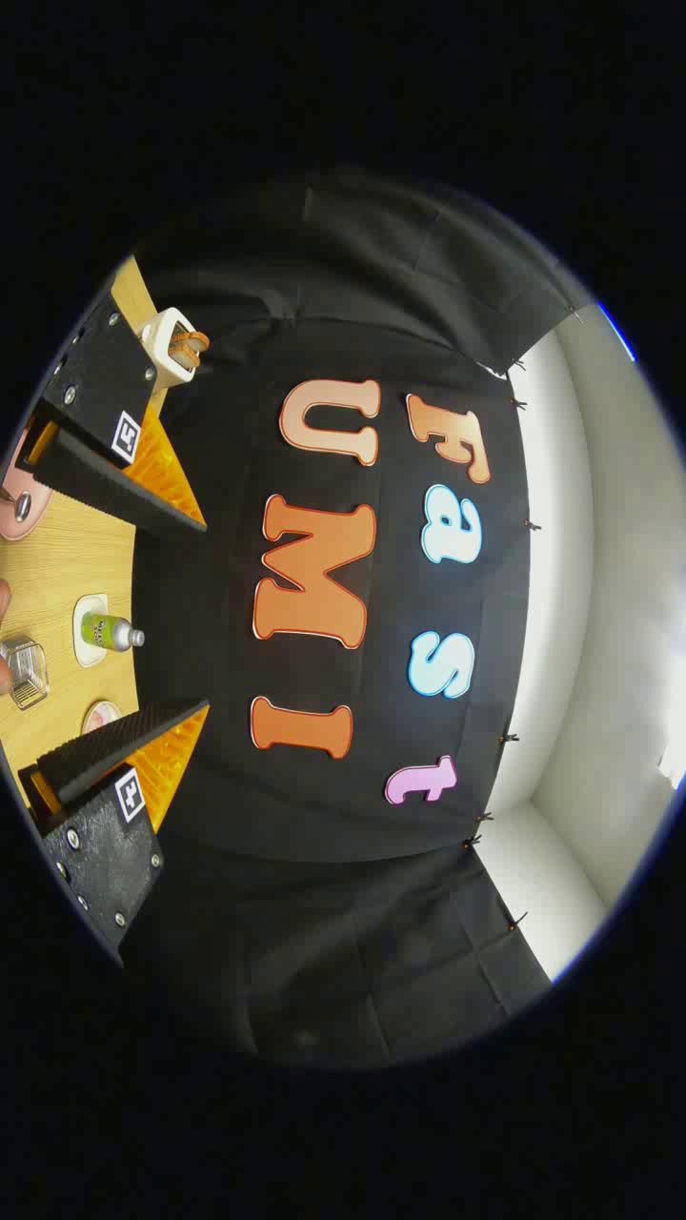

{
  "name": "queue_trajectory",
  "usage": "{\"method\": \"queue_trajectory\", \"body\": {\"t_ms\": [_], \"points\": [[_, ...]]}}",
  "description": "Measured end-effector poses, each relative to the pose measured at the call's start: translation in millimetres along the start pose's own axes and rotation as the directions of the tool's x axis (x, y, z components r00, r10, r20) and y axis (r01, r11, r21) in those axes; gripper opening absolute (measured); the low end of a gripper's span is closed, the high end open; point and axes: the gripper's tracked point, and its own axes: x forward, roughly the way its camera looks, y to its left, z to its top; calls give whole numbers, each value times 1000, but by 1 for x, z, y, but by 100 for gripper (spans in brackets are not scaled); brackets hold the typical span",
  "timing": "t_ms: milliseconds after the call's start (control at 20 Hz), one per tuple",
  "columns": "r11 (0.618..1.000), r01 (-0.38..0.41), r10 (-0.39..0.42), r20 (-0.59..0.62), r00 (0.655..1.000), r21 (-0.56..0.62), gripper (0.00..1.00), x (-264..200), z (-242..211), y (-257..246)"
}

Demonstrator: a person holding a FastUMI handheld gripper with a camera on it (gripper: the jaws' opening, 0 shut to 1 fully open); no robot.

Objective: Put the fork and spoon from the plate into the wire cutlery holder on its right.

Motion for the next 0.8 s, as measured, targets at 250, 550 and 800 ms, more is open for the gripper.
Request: {"method": "queue_trajectory", "body": {"t_ms": [250,550,800], "points": [[1000,-18,18,-5,1000,8,100,-3,2,5],[999,-32,32,-24,999,10,100,-3,-2,15],[999,-35,36,-33,999,12,100,-4,-3,20]]}}
